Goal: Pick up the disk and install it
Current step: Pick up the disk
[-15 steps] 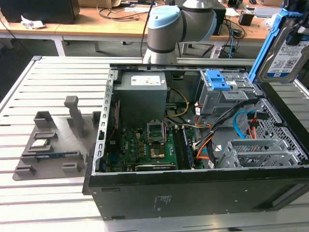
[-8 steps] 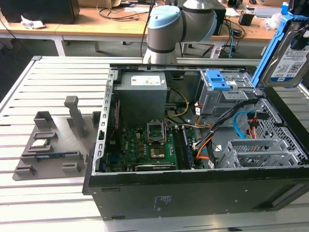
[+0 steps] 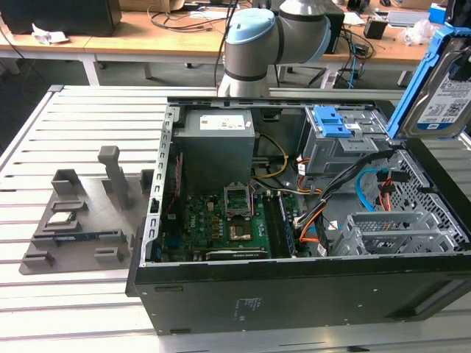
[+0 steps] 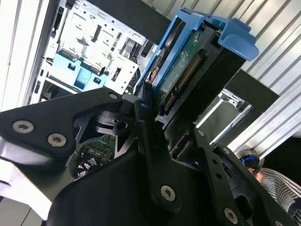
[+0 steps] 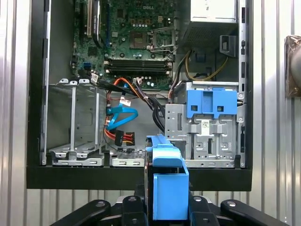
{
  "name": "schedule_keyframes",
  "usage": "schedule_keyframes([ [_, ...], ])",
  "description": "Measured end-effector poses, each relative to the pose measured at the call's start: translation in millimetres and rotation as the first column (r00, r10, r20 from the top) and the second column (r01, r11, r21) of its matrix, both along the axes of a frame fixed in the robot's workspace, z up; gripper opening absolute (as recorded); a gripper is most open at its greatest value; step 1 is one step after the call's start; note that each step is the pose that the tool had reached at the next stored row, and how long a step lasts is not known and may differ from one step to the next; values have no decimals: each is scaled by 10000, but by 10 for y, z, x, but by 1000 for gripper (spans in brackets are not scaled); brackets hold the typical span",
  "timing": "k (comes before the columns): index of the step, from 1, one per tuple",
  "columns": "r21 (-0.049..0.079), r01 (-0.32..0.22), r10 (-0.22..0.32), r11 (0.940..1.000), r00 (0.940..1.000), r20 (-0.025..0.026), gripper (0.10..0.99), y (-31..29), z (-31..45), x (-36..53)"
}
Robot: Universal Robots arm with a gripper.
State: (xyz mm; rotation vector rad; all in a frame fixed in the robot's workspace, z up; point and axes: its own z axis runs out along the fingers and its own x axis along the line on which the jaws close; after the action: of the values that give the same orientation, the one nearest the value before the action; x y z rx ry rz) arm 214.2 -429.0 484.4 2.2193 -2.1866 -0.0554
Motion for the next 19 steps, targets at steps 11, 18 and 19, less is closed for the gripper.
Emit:
schedule_keyframes([
  [11,-1,0,0,10000,10000,0,365,-281,-3,0],
  [18,-2,0,0,10000,10000,1,365,-404,-4,0],
  [19,-3,0,0,10000,10000,0,365,-425,-4,0],
])
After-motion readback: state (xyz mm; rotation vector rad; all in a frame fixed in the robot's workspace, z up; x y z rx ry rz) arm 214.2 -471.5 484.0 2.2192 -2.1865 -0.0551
